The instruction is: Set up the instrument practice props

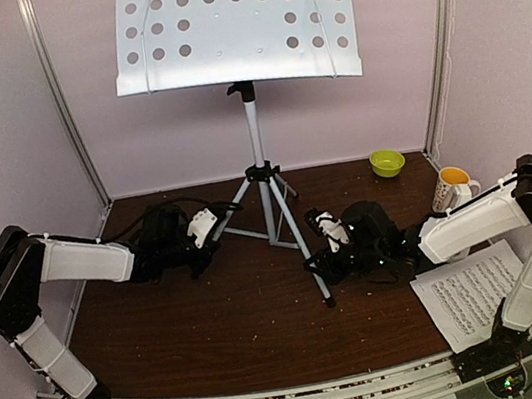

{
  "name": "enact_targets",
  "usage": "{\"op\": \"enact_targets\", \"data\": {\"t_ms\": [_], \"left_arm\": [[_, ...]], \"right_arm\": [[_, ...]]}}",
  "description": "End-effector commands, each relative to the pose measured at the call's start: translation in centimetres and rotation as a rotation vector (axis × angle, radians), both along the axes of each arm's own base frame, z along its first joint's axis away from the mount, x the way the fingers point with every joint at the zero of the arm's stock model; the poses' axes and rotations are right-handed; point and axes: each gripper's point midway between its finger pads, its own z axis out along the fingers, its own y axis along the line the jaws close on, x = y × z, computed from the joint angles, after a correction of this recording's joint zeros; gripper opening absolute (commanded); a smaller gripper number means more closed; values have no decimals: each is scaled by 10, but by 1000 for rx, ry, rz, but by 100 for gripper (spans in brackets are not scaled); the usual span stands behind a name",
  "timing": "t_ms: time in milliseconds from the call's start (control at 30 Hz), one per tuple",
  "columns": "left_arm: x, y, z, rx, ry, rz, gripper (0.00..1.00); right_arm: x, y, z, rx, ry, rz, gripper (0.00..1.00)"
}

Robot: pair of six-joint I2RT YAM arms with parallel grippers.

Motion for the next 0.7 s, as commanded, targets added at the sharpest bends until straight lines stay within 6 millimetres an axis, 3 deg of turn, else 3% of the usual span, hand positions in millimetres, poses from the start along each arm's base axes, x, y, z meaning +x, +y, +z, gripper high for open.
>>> {"op": "enact_targets", "data": {"t_ms": [0,267,500,600,667], "left_arm": [[31,-12,26,-124,-47,67,0],[32,-24,25,-179,-23,44,0],[20,-18,22,-197,-12,58,0],[16,-15,28,-207,-9,61,14],[12,-19,38,-225,-3,35,32]], "right_arm": [[-23,-4,-31,-63,133,1,0],[-34,-25,-44,-97,138,-46,0],[-25,-23,-31,-95,119,-48,1],[-27,-19,-23,-69,115,-28,15],[-28,-17,-13,-46,105,-19,26]]}}
